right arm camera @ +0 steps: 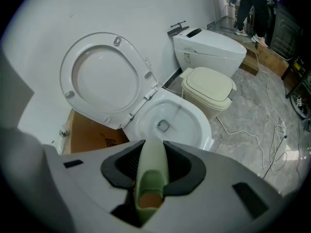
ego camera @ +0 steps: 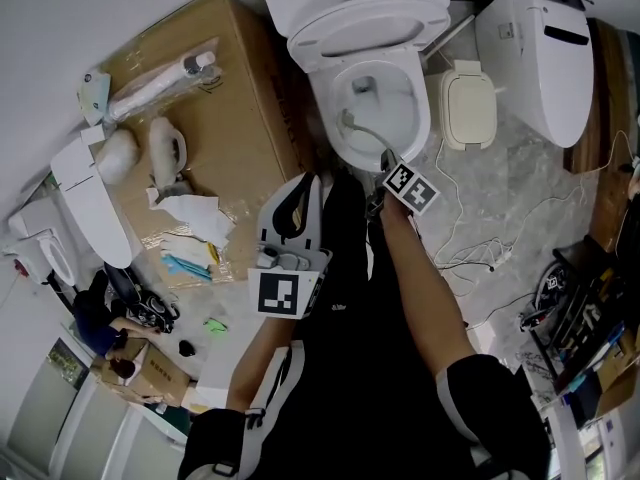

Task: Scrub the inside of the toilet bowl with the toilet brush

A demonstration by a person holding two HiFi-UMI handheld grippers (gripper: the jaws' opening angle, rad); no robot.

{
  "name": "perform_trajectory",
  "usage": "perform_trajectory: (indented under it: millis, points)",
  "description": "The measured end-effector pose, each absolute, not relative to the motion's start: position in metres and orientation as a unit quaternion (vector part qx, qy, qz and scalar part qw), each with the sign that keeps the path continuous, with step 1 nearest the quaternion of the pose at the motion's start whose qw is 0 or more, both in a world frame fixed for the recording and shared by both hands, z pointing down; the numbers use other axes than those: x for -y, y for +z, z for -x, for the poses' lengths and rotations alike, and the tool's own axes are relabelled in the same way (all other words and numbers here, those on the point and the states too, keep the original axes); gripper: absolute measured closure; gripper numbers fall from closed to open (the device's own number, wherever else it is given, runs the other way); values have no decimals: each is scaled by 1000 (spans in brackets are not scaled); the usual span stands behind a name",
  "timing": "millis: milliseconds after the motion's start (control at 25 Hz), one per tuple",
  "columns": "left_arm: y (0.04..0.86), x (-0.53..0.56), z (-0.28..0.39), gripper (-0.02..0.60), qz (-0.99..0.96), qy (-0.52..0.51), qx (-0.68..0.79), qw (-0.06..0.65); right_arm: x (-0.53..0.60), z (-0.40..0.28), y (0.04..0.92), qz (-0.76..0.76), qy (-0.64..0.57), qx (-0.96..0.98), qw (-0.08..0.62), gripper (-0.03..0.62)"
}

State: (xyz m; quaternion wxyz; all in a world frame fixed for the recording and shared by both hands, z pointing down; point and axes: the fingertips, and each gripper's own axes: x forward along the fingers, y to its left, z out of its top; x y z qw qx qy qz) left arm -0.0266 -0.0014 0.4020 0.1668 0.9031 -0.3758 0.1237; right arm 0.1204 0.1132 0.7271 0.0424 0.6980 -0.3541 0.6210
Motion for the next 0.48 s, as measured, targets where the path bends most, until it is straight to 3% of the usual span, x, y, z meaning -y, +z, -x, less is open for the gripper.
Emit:
perform_trajectory:
  millis: [480]
  points:
    - [411, 4, 18, 574, -907, 112, 365, 178, -136, -122, 733, -663, 608, 413, 141, 473]
